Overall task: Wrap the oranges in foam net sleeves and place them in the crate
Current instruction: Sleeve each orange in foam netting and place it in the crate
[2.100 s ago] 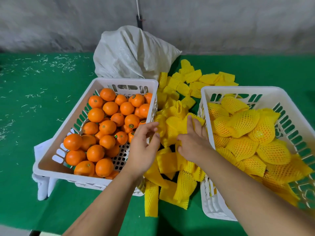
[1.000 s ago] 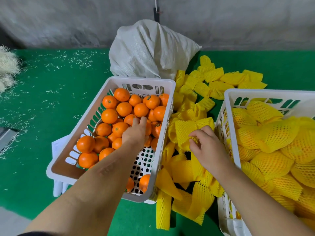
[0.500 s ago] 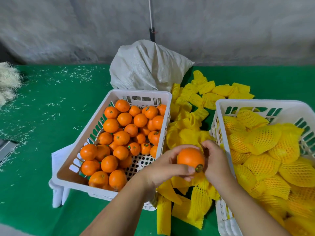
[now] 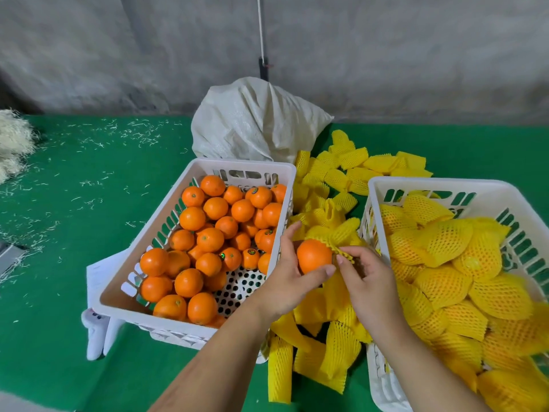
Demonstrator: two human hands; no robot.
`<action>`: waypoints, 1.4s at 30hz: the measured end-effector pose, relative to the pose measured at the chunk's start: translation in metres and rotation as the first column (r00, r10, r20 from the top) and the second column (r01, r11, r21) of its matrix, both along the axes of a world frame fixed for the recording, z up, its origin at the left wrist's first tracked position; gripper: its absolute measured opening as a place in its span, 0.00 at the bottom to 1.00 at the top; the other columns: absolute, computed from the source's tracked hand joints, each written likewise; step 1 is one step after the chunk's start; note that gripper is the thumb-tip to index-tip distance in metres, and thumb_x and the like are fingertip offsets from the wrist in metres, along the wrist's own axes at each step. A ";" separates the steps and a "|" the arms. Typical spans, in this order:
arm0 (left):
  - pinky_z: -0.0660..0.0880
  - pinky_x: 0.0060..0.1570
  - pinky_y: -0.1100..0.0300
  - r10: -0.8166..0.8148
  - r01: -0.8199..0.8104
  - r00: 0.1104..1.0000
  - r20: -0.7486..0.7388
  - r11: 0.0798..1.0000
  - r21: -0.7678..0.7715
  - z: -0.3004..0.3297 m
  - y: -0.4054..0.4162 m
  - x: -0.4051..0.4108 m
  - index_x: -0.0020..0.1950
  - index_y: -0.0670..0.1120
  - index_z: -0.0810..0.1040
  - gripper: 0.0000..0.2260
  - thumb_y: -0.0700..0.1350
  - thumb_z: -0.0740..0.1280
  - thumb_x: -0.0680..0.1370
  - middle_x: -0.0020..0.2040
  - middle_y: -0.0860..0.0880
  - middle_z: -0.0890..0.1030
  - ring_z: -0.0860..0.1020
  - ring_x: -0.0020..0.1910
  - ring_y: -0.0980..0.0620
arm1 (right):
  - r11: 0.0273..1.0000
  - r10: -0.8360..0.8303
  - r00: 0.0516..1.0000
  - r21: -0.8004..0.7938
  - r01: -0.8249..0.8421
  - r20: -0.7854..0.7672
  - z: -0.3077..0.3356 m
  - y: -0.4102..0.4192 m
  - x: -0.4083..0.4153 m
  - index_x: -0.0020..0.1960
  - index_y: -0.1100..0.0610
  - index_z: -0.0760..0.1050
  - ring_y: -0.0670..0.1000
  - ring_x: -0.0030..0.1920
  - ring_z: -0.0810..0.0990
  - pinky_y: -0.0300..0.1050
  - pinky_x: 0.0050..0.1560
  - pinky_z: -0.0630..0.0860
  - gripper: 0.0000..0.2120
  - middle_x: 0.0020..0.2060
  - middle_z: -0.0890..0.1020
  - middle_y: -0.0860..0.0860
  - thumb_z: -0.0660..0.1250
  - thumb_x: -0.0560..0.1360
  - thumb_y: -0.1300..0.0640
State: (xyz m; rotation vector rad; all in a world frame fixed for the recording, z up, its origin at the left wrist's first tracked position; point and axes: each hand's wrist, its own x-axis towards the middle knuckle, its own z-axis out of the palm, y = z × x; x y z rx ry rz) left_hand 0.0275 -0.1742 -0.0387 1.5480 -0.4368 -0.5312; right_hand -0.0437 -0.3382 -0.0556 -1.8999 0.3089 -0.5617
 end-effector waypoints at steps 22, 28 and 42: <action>0.80 0.63 0.39 0.031 -0.034 0.999 -0.040 0.997 -0.064 -0.006 -0.010 0.000 0.77 0.65 0.66 0.35 0.50 0.78 0.76 0.72 0.42 0.72 0.79 0.66 0.41 | 0.943 0.042 0.987 -0.333 0.013 0.158 -0.005 0.011 0.002 0.62 0.52 0.71 0.45 0.57 0.73 0.26 0.54 0.70 0.19 0.56 0.70 0.46 0.70 0.76 0.68; 0.83 0.56 0.38 0.099 -0.110 0.992 -0.080 0.981 -0.157 -0.006 -0.010 0.002 0.72 0.59 0.72 0.29 0.40 0.78 0.77 0.59 0.47 0.82 0.84 0.54 0.44 | 0.909 0.010 0.961 -0.402 0.106 0.275 0.001 0.009 0.001 0.57 0.61 0.78 0.50 0.55 0.77 0.28 0.54 0.72 0.08 0.54 0.75 0.50 0.67 0.78 0.66; 0.82 0.58 0.52 0.029 -0.032 0.999 -0.045 0.997 -0.073 -0.012 -0.013 -0.002 0.75 0.56 0.64 0.35 0.53 0.80 0.75 0.65 0.49 0.81 0.84 0.60 0.49 | 0.966 -0.036 0.974 -0.241 0.090 0.222 0.001 0.004 0.004 0.66 0.52 0.74 0.41 0.63 0.73 0.26 0.57 0.70 0.13 0.60 0.72 0.44 0.57 0.85 0.58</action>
